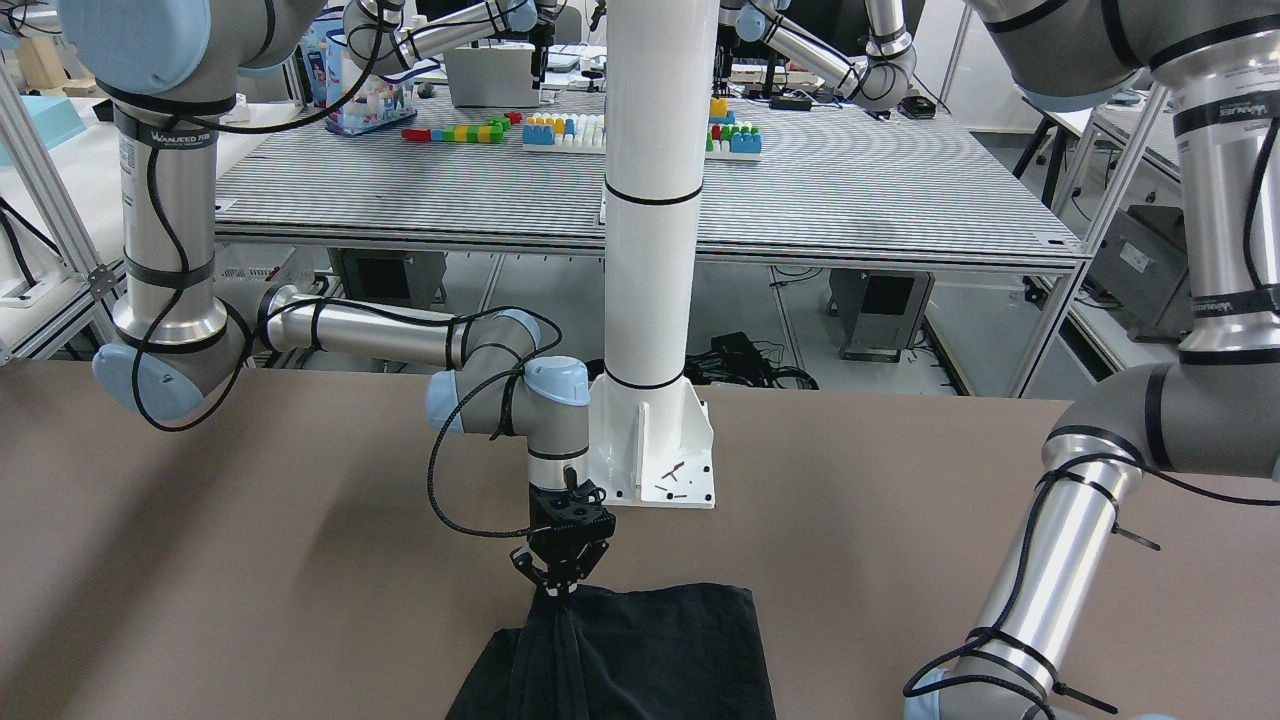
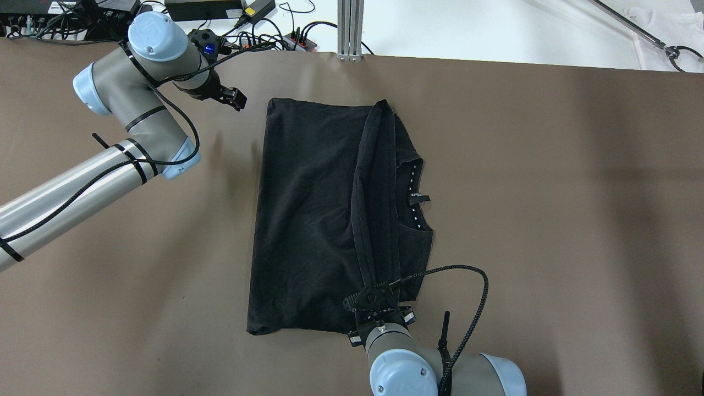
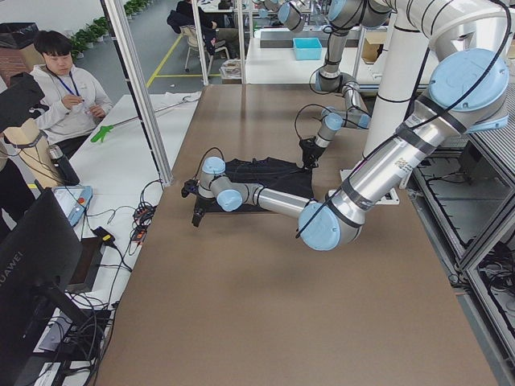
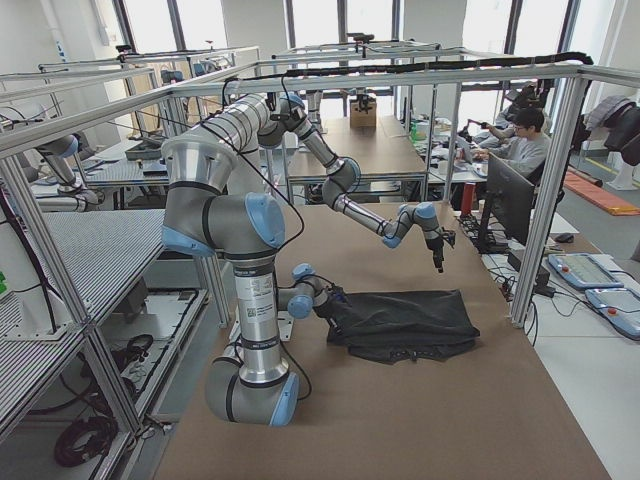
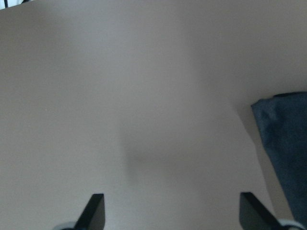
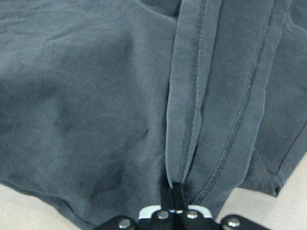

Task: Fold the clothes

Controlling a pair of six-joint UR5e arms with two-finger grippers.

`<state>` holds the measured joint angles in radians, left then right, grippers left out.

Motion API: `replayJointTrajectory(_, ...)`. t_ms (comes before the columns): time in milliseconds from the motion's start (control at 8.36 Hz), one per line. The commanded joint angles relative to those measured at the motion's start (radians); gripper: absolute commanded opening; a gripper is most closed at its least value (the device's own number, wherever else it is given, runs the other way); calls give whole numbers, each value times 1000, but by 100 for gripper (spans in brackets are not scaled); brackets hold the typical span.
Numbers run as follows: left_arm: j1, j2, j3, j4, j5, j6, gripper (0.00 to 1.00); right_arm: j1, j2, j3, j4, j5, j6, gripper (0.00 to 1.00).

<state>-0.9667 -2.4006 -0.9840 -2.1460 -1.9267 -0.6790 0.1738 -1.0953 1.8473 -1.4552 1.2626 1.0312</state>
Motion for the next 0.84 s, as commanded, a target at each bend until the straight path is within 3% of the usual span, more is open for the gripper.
replayJointTrajectory(0,0,4,-5,0,0,-1,100,3,-3,19,4,4,0,0)
replayJointTrajectory(239,0,4,-5,0,0,-1,100,3,-15,41,9,9,0,0)
replayJointTrajectory(718,10,4,-7,0,2,-20,100,0,-159,141,12,8,82,0)
